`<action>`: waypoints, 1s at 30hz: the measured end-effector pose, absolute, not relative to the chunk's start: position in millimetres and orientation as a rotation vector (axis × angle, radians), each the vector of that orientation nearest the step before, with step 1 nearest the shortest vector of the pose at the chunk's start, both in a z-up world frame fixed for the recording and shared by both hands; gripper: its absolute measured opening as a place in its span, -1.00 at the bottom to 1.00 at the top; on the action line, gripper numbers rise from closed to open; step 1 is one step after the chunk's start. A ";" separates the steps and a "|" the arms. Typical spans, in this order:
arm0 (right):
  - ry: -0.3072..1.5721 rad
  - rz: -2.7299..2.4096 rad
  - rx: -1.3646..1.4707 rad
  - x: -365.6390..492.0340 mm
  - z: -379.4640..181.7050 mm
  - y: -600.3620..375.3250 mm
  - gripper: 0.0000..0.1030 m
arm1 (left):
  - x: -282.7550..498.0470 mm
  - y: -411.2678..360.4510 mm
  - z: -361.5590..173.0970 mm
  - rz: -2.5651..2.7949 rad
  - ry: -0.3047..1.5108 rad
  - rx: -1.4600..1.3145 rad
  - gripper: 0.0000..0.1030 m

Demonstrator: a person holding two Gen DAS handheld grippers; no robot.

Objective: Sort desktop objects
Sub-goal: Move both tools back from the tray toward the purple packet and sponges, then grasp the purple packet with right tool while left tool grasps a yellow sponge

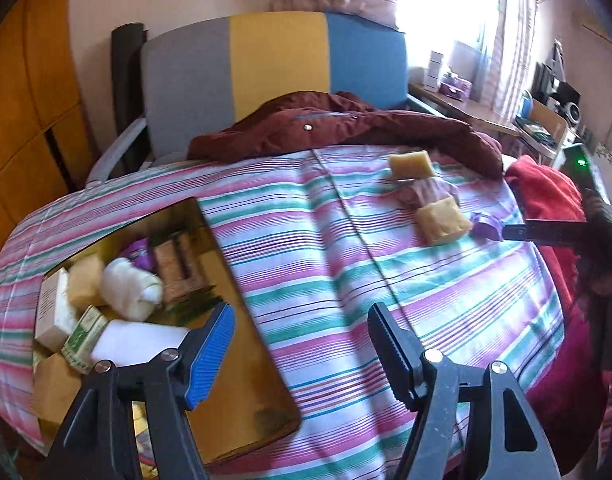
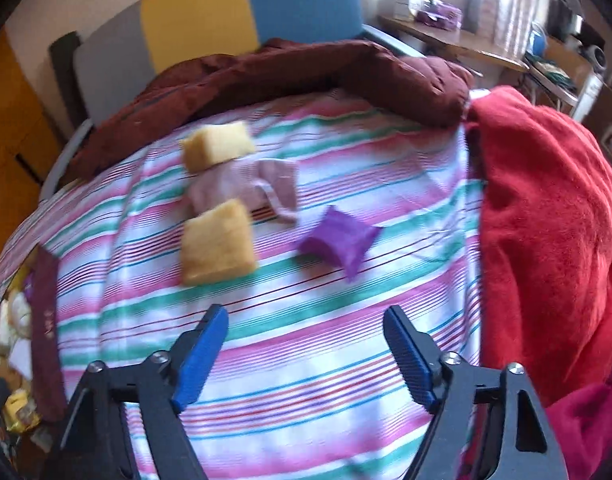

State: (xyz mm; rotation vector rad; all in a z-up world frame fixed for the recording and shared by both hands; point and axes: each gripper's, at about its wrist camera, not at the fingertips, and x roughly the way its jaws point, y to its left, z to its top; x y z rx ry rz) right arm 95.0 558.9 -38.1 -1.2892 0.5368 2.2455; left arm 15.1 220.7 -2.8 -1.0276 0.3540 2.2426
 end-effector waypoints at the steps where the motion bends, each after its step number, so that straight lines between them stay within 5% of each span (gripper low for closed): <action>1: 0.539 2.222 -1.296 93.2 -42.5 566.4 0.49 | 15.5 225.8 -3.3 2.230 0.356 -1.031 0.36; 14: 0.750 2.105 -1.333 53.1 -86.2 627.0 0.57 | 9.9 272.8 -19.4 2.116 0.333 -1.137 0.36; 17: 0.721 2.092 -1.363 44.6 -94.8 627.0 0.48 | 6.5 282.3 -24.7 2.097 0.325 -1.168 0.36; 19: 0.675 2.126 -1.360 41.0 -92.2 624.2 -0.02 | 4.6 288.7 -27.5 2.084 0.317 -1.182 0.36; 25: 0.691 2.141 -1.348 44.6 -90.5 625.5 -0.31 | -0.9 310.5 -32.5 2.036 0.293 -1.226 0.36; 30: 0.757 2.152 -1.358 48.5 -91.4 627.8 -0.23 | -11.3 334.4 -34.3 1.995 0.242 -1.270 0.35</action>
